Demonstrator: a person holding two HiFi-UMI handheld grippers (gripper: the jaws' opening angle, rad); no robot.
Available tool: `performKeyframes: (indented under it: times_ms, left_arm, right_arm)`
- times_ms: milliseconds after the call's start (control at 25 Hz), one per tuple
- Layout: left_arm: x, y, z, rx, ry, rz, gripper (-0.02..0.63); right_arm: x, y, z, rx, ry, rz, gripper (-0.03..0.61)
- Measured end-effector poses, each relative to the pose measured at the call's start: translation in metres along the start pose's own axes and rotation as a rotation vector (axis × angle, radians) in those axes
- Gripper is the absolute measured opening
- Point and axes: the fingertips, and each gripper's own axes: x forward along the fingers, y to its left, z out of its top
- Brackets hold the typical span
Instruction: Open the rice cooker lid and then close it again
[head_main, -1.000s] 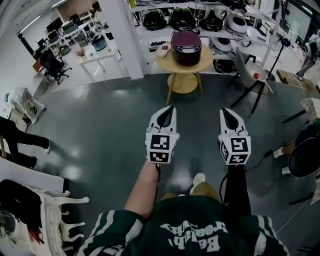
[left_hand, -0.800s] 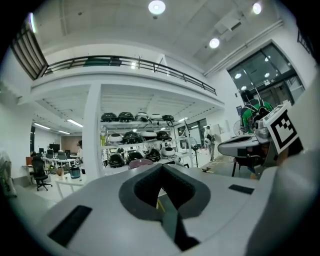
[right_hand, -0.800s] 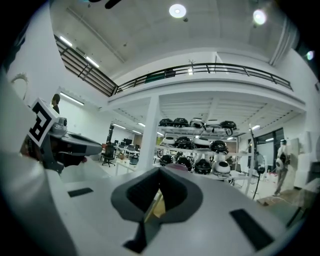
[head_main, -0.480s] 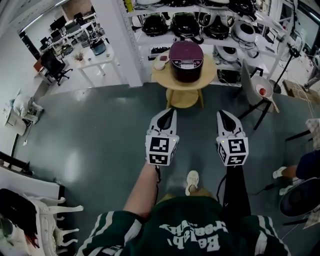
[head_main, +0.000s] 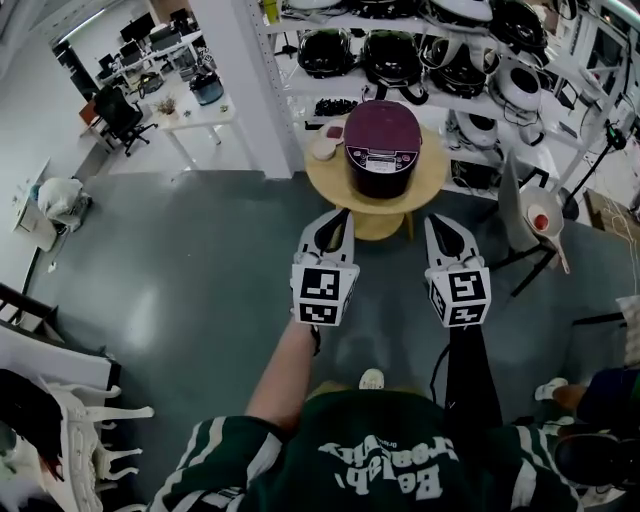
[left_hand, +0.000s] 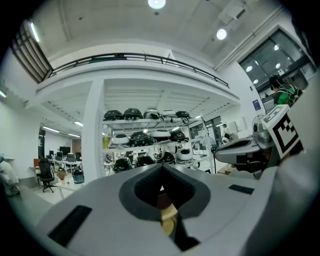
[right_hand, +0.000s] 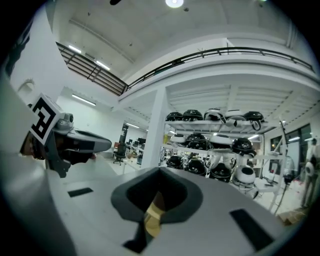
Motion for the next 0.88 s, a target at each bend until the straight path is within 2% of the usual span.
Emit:
performKeyframes:
  times_ms: [480, 720, 880]
  left_arm:
    - [0.075, 0.023, -0.007, 0.014, 0.027, 0.011, 0.000]
    - [0.118, 0.044, -0.020, 0.014, 0.034, -0.016, -0.001]
    - [0.170, 0.057, -0.034, 0.018, 0.041, -0.068, 0.000]
  right_arm:
    - [0.076, -0.035, -0.008, 0.041, -0.009, 0.031, 0.005]
    - [0.126, -0.045, -0.020, 0.058, 0.021, 0.017, 0.005]
    - [0.176, -0.059, -0.036, 0.058, 0.076, 0.004, 0.005]
